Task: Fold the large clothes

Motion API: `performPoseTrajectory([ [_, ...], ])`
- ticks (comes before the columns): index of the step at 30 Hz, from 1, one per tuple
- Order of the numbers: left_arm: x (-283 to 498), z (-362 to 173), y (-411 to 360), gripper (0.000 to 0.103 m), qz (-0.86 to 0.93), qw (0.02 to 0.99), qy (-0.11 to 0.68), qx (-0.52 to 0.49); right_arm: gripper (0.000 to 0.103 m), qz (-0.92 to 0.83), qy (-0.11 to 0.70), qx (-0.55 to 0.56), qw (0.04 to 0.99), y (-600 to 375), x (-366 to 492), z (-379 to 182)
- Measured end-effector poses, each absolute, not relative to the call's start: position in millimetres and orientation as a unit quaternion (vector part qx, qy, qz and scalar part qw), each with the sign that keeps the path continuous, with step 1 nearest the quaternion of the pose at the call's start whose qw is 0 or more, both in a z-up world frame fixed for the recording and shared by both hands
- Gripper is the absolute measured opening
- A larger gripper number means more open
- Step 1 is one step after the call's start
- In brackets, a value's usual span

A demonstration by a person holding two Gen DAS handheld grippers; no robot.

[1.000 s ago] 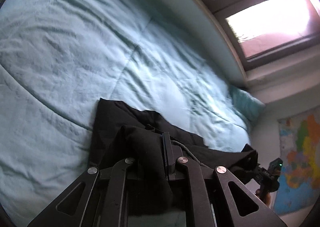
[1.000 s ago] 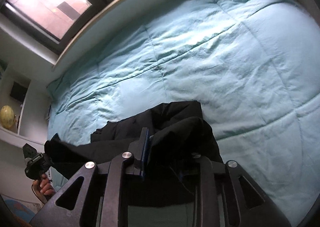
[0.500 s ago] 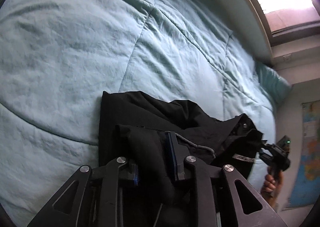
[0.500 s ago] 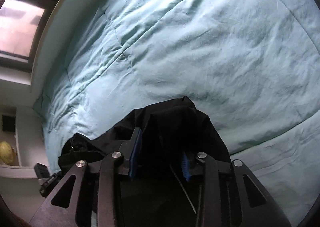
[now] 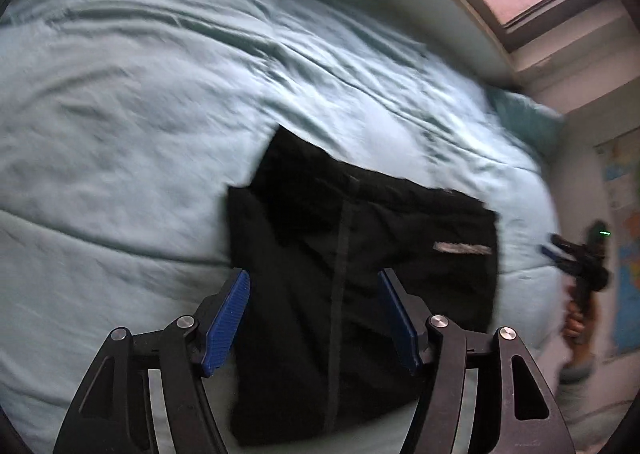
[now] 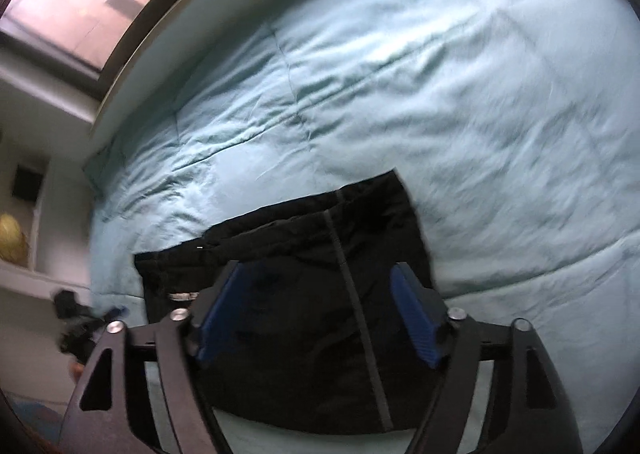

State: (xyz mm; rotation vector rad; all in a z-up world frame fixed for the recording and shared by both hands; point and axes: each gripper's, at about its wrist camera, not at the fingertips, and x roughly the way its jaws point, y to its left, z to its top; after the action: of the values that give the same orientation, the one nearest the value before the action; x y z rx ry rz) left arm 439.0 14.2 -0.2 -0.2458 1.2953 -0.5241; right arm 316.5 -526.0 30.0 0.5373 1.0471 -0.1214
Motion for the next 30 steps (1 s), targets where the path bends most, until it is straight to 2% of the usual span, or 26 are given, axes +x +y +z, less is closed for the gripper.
performPoseTrajectory([
  [7, 486.6, -24.5, 7.0, 0.068, -0.247, 0.773, 0.572, -0.118, 0.082, -0.035, 0.501, 0.151, 0.852, -537.5, 347.7, -4.7],
  [13, 501.5, -49.3, -1.6, 0.068, -0.286, 0.744, 0.591, -0.12, 0.082, -0.005, 0.534, 0.082, 0.841, -543.3, 379.9, -48.9],
  [17, 505.9, -59.8, -7.5, 0.068, -0.303, 0.731, 0.596, -0.132, 0.082, 0.014, 0.552, 0.11, 0.826, -555.0, 395.2, -82.3],
  [18, 506.6, -62.2, -8.1, 0.068, -0.304, 0.729, 0.596, -0.142, 0.079, 0.012, 0.553, 0.119, 0.824, -557.2, 397.6, -88.8],
  [19, 507.6, -64.4, -8.4, 0.067, -0.299, 0.731, 0.595, -0.151, 0.062, 0.014, 0.553, 0.125, 0.824, -557.1, 399.1, -93.7],
  [20, 507.5, -65.5, -7.3, 0.067, -0.293, 0.734, 0.592, -0.157, 0.051, 0.018, 0.549, 0.132, 0.825, -555.7, 399.1, -94.5],
  [21, 506.6, -66.0, -7.3, 0.059, -0.286, 0.74, 0.587, -0.159, 0.044, 0.019, 0.541, 0.141, 0.829, -554.7, 397.4, -93.7],
  [22, 504.3, -65.8, -9.1, 0.026, -0.276, 0.749, 0.584, -0.146, 0.039, 0.009, 0.527, 0.135, 0.839, -551.3, 392.8, -89.1],
  [23, 503.1, -66.5, -10.7, 0.009, -0.271, 0.752, 0.585, -0.137, 0.034, 0.003, 0.516, 0.122, 0.848, -546.2, 387.4, -83.4],
  [25, 494.2, -62.0, -10.8, 0.005, -0.263, 0.769, 0.57, -0.122, 0.024, -0.018, 0.498, 0.102, 0.861, -537.5, 375.4, -71.1],
  [30, 469.9, -15.7, 1.5, 0.003, -0.262, 0.811, 0.509, -0.123, 0.02, -0.086, 0.456, 0.024, 0.886, -521.6, 353.6, -21.4],
])
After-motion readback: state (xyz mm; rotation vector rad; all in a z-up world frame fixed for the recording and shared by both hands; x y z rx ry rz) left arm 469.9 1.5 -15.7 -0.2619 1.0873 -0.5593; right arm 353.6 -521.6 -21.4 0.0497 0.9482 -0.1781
